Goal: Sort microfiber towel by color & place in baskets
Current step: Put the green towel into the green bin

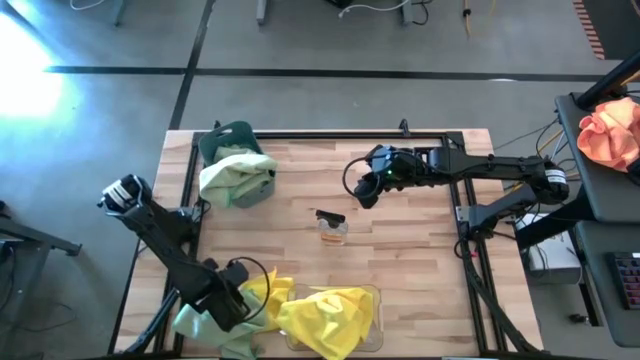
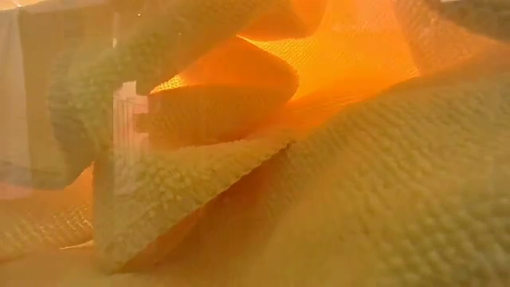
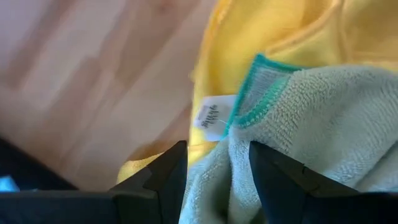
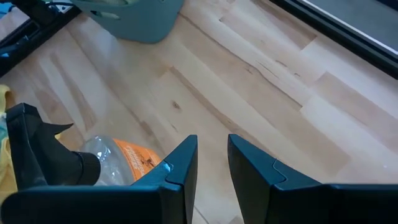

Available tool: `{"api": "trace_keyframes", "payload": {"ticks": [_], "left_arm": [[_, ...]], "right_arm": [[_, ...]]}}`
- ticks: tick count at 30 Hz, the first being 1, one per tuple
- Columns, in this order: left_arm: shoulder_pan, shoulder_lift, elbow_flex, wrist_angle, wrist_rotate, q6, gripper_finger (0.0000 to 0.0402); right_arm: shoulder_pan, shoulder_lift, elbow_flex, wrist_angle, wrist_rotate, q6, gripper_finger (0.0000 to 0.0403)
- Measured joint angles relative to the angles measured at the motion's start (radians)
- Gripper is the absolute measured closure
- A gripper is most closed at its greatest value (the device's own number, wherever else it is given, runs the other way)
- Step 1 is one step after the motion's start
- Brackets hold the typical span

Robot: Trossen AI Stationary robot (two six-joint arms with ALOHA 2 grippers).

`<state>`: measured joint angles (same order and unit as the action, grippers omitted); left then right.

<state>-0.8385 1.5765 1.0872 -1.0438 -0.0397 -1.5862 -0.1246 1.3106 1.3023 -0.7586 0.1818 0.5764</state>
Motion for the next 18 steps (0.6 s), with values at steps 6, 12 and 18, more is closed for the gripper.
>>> {"api": "trace_keyframes", "payload": {"ticks": [6,12,18], "left_arm": [[0.014,0.038,0.113,-0.208,-0.004,0.029,0.0244],[0.014,0.070,0.162,-0.277,-0.006,0.079,0.0244],[0.014,0.089,0.142,-0.278,-0.006,0.083,0.0244]], "right_arm": [[0.000,0.000,-0.001,0.000,0.002,-0.004,0.0321],[0.003,0.000,-0.001,0.000,0.002,0.006,0.0321],[0.009,0.000,-0.001,0.000,0.002,0.015,0.0321]]}}
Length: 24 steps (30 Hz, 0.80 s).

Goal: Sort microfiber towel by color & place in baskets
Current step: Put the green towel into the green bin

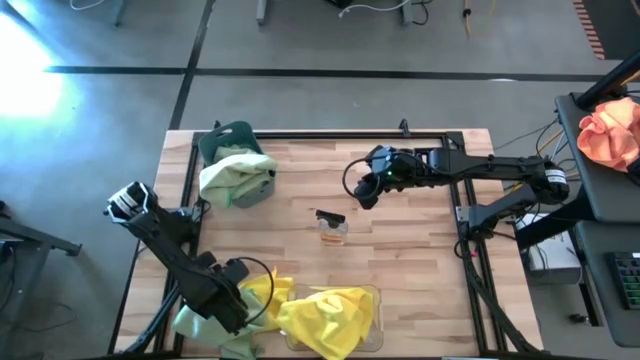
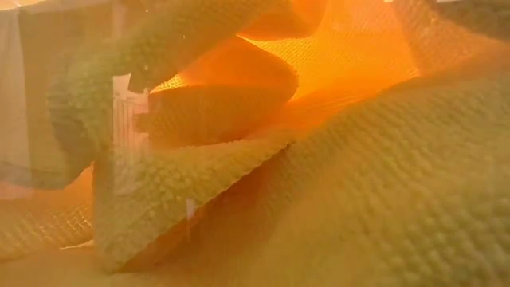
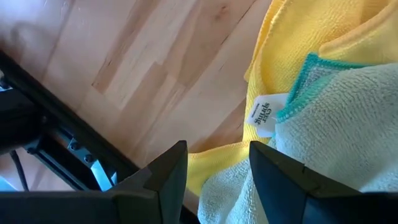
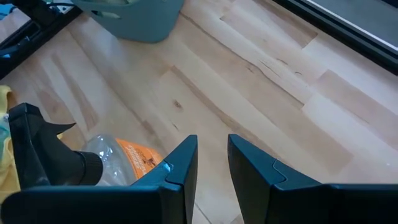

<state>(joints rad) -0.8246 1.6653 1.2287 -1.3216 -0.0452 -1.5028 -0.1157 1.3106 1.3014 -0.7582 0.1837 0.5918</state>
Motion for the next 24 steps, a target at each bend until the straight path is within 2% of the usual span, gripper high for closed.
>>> {"api": "trace_keyframes", "payload": {"ticks": [7,20,24], "left_arm": [[0.001,0.007,0.012,0.003,0.000,0.026,0.0244],[-0.008,0.006,0.164,0.012,0.012,0.193,0.0244],[-0.015,0.006,0.168,0.025,0.064,0.236,0.0244]], "right_arm": [[0.007,0.000,0.000,0.000,0.000,0.002,0.0321],[0.007,0.000,0.000,0.000,0.001,0.045,0.0321],[0.007,0.000,0.000,0.000,0.001,0.045,0.0321]]}}
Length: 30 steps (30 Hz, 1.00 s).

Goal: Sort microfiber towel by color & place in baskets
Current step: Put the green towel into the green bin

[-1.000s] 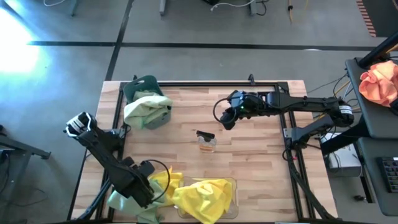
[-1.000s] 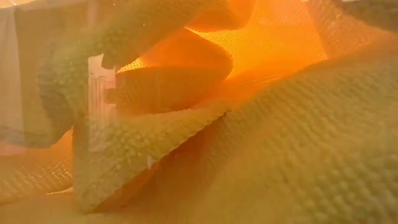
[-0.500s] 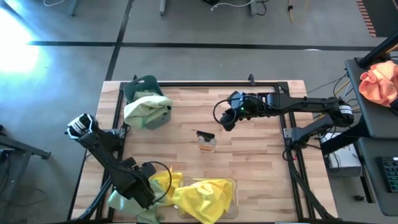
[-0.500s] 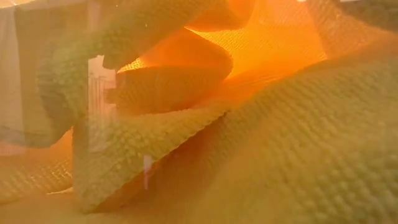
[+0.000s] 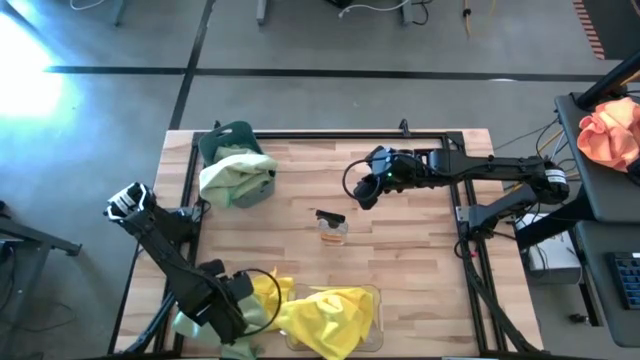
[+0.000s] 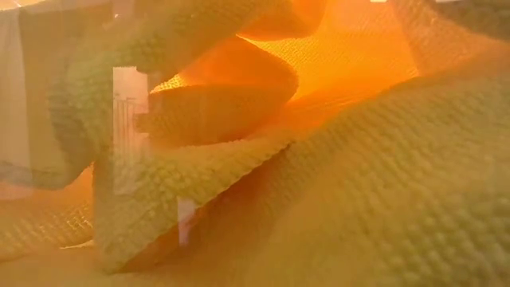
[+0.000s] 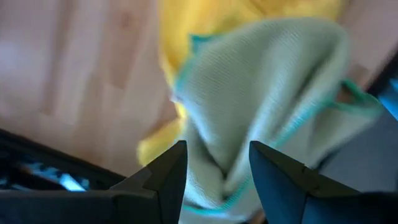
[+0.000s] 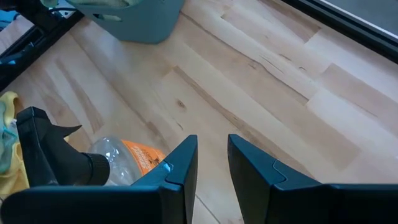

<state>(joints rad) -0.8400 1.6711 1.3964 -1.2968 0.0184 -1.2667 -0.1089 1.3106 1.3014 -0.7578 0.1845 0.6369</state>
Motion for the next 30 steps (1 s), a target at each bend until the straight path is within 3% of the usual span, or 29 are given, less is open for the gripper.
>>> {"api": "trace_keyframes", "payload": {"ticks": [4,12,21,30], "left_arm": [[-0.001,0.000,-0.006,0.072,0.078,0.029,0.0244],[-0.001,0.000,-0.002,0.314,0.093,0.002,0.0244],[-0.002,0.010,-0.031,0.317,0.076,-0.043,0.0244],[-0.009,0.133,-0.034,0.314,0.128,0.027,0.0244]], "right_arm": [[0.000,0.000,0.000,0.000,0.000,0.000,0.0321],[0.000,0.000,0.000,-0.001,-0.003,-0.044,0.0321],[0.006,0.000,0.000,-0.071,-0.052,-0.053,0.0321],[0.006,0.000,-0.001,-0.089,-0.053,-0.055,0.0321]]}}
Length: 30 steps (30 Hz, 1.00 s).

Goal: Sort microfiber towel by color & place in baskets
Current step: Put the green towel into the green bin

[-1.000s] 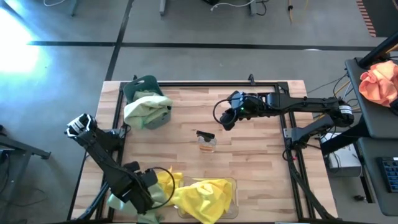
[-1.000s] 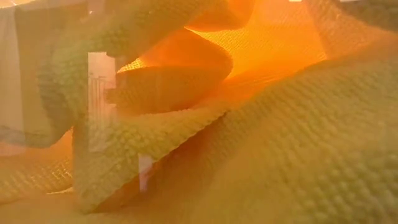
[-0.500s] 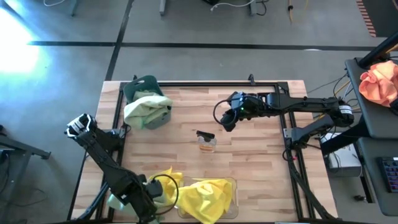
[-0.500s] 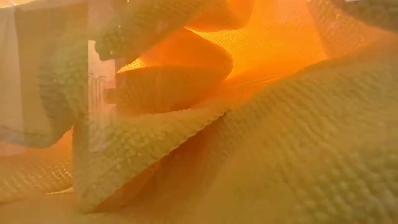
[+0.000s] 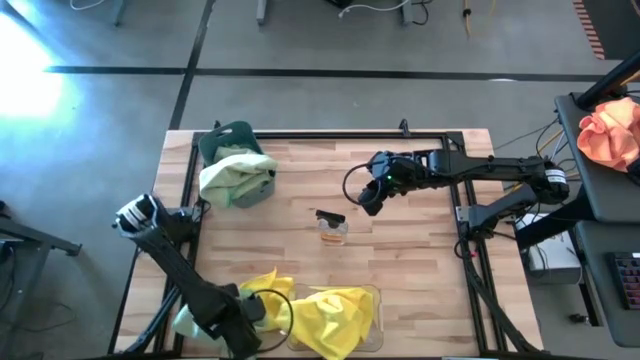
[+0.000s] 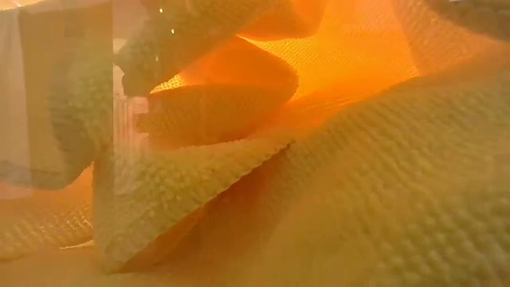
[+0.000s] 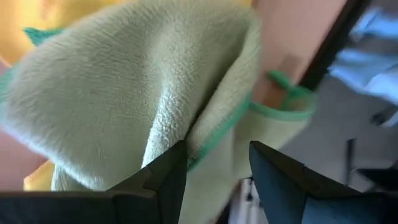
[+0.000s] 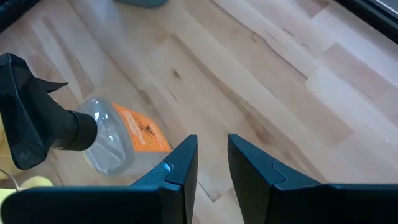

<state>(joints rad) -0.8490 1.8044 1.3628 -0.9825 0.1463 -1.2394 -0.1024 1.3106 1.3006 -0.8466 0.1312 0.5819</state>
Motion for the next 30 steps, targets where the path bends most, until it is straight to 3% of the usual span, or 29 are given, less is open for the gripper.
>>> {"api": "trace_keyframes", "payload": {"ticks": [17,30], "left_arm": [[0.000,0.199,0.001,-0.024,0.041,0.143,0.0244],[0.001,0.206,0.009,-0.032,0.032,0.139,0.0253]], "right_arm": [[0.000,0.000,0.000,-0.009,-0.004,0.009,0.0321],[0.000,0.000,0.000,-0.010,-0.003,0.012,0.0321]]}}
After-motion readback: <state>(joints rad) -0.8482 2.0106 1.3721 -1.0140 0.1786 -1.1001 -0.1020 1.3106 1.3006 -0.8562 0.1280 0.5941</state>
